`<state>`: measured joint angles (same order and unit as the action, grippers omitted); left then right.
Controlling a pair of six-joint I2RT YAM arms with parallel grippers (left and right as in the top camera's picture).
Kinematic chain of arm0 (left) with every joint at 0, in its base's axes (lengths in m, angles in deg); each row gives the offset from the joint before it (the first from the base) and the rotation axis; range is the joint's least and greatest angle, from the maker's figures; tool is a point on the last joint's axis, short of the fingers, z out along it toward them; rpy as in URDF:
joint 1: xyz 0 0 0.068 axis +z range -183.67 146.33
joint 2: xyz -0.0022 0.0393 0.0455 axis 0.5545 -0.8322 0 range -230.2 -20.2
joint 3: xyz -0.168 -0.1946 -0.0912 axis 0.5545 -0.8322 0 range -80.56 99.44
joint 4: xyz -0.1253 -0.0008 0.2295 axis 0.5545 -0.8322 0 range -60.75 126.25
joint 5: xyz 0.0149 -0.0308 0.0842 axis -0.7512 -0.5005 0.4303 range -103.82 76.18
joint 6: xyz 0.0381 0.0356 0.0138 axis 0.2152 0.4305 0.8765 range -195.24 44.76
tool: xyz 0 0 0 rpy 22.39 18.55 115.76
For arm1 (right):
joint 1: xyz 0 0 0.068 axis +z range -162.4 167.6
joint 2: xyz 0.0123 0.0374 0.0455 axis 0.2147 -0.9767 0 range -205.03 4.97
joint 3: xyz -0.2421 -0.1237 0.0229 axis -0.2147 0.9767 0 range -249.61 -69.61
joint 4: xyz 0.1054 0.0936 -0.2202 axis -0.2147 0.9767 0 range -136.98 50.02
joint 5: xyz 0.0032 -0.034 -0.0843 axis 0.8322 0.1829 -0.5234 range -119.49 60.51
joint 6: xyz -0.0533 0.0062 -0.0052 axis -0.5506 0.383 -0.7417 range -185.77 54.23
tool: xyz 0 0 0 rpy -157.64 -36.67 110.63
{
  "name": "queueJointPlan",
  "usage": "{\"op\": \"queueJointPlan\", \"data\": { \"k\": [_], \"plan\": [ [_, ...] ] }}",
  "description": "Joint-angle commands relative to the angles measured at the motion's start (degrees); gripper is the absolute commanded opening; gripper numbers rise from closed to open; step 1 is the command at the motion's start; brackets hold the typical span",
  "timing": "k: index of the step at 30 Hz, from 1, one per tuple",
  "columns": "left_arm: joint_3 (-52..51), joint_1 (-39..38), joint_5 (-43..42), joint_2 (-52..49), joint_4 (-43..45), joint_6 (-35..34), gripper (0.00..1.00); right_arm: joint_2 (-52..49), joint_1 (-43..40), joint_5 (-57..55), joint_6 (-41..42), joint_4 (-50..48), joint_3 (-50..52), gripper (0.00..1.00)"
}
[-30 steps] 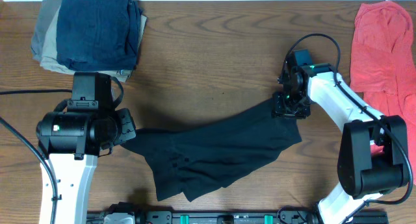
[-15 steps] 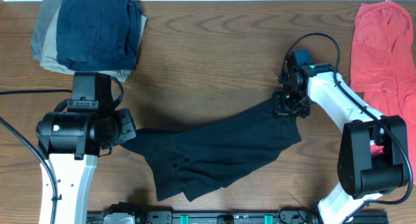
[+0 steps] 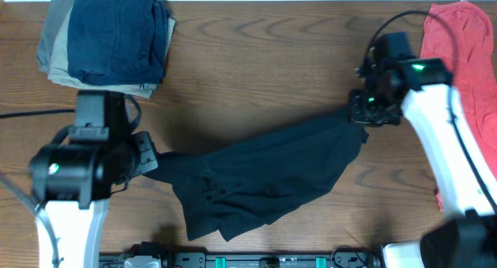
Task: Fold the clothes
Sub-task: 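Lift the shirt with both grippers and swing it toward the back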
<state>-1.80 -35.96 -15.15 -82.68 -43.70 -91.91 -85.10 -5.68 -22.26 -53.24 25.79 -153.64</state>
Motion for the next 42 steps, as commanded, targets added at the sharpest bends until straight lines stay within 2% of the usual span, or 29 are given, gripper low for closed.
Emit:
{"op": "queueJointPlan", "data": {
  "k": [1, 9, 14, 19, 23, 30, 32, 35, 39, 42],
  "plan": [
    [6.4, 0.3, 0.5, 2.6, -2.8, 0.5, 0.06, 4.9, -1.7, -1.3, -0.2, 2.5, -3.8, 0.01],
    [24.5, 0.3, 0.5, 3.8, -12.8, 0.5, 0.06, 15.0, -4.5, -7.5, -0.4, 14.2, -15.4, 0.01],
    [31.9, 0.3, -1.4, 3.9, -13.1, 0.5, 0.06, 18.6, -5.8, -10.9, 0.7, 19.5, -24.2, 0.01],
    [30.0, 0.3, -3.4, 2.5, -6.9, 0.5, 0.06, 20.4, -6.0, -10.9, 0.8, 16.1, -26.7, 0.01],
    [24.9, 0.3, -4.7, -2.4, 1.6, 0.5, 0.06, 17.4, -6.0, -10.9, 2.0, 10.9, -26.3, 0.01],
    [24.4, 0.3, -6.8, -20.9, 25.7, 0.9, 0.06, 2.7, -6.1, -8.8, 3.2, -9.5, -26.4, 0.01],
    [27.8, 0.3, -6.8, -25.7, 30.4, 2.4, 0.06, -1.3, -6.1, -5.5, 2.3, -13.4, -28.3, 0.01],
    [38.3, 0.3, -6.8, -30.5, 31.5, 4.7, 0.06, -4.7, -6.7, -5.0, -0.3, -13.4, -36.3, 0.01],
    [53.5, 0.3, -6.8, -32.1, 28.2, 7.7, 0.06, -5.3, -9.4, -6.5, -2.4, -7.3, -50.5, 0.01],
    [59.4, 0.3, -7.1, -31.4, 26.4, 7.6, 0.06, -5.1, -12.6, -8.1, -3.2, -2.1, -58.6, 0.01]
  ]
}}
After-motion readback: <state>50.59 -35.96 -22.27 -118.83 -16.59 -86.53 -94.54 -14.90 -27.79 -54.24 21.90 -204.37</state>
